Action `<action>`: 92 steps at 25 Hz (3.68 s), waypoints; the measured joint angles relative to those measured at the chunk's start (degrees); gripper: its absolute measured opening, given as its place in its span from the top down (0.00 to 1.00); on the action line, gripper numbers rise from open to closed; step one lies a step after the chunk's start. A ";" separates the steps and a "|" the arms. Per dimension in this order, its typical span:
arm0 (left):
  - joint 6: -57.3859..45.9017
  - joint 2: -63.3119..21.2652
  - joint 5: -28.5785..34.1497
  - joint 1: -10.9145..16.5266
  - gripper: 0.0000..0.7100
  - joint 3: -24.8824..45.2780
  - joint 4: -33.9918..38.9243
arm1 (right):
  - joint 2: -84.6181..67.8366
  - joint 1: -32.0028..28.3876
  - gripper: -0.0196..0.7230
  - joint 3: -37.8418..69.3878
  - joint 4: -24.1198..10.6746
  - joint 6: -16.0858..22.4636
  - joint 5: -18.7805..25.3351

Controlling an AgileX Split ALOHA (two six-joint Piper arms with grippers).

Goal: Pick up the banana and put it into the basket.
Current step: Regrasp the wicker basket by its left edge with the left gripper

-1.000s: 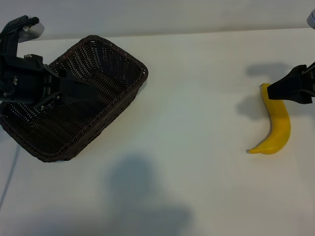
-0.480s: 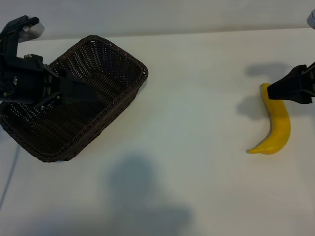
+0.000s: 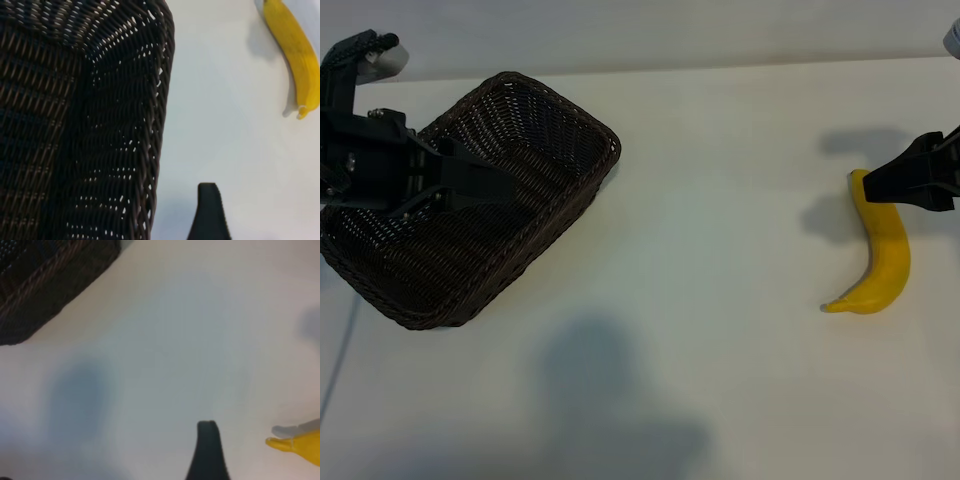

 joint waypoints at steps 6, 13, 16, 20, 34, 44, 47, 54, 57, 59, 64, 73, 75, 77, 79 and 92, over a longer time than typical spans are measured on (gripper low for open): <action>-1.62 0.00 -1.23 0.00 0.21 0.00 0.00 | 0.00 0.00 0.24 0.00 0.00 0.00 -0.43; -23.09 0.00 -0.29 0.00 0.21 -3.46 12.54 | 0.00 0.00 0.24 0.00 0.00 0.00 -0.50; -36.36 -0.06 -0.76 0.00 0.21 -4.31 20.85 | 0.00 0.00 0.24 0.00 0.00 0.00 -0.63; -50.81 -0.06 -0.67 0.00 0.21 -4.31 32.20 | 0.00 0.00 0.24 0.00 0.00 0.00 -0.91; -76.27 -0.06 5.66 0.00 0.21 -4.31 45.26 | 0.00 0.00 0.24 0.00 1.28 0.00 -1.32; -78.10 -0.06 9.02 8.29 0.21 -4.42 45.69 | 0.00 0.00 0.24 0.00 1.28 0.00 -1.32; -78.10 -0.06 9.34 8.69 0.21 -4.30 45.80 | 0.00 0.00 0.24 0.00 1.28 0.00 -1.32; -78.10 1.16 5.96 8.75 0.21 1.26 45.30 | 0.00 0.00 0.24 0.00 1.33 0.00 -1.32; -78.10 1.56 3.20 8.75 0.21 2.35 44.82 | 0.00 0.00 0.24 0.00 1.33 0.00 -1.32; -78.10 1.81 1.99 8.75 0.21 2.60 44.44 | 0.00 0.00 0.24 0.00 1.33 0.00 -1.32; -77.80 3.94 0.12 8.75 0.21 2.98 43.49 | 0.00 0.00 0.24 0.00 1.33 0.00 -1.32; -76.64 7.58 -3.28 8.75 0.21 2.98 42.54 | 0.00 0.00 0.24 0.00 1.33 0.00 -1.39; -76.59 8.61 -4.14 8.75 0.21 2.98 42.49 | 0.00 0.00 0.24 0.00 1.33 0.00 -1.39; -76.59 9.68 -5.11 8.75 0.21 2.98 42.27 | 0.00 0.00 0.24 0.00 1.33 0.00 -1.39; -76.59 10.68 -5.74 8.75 0.21 2.98 42.14 | 0.00 0.00 0.24 0.00 1.33 0.00 -1.39; -75.75 15.90 -9.78 8.75 0.22 2.98 39.98 | 0.00 0.00 0.24 0.00 1.33 0.00 -1.39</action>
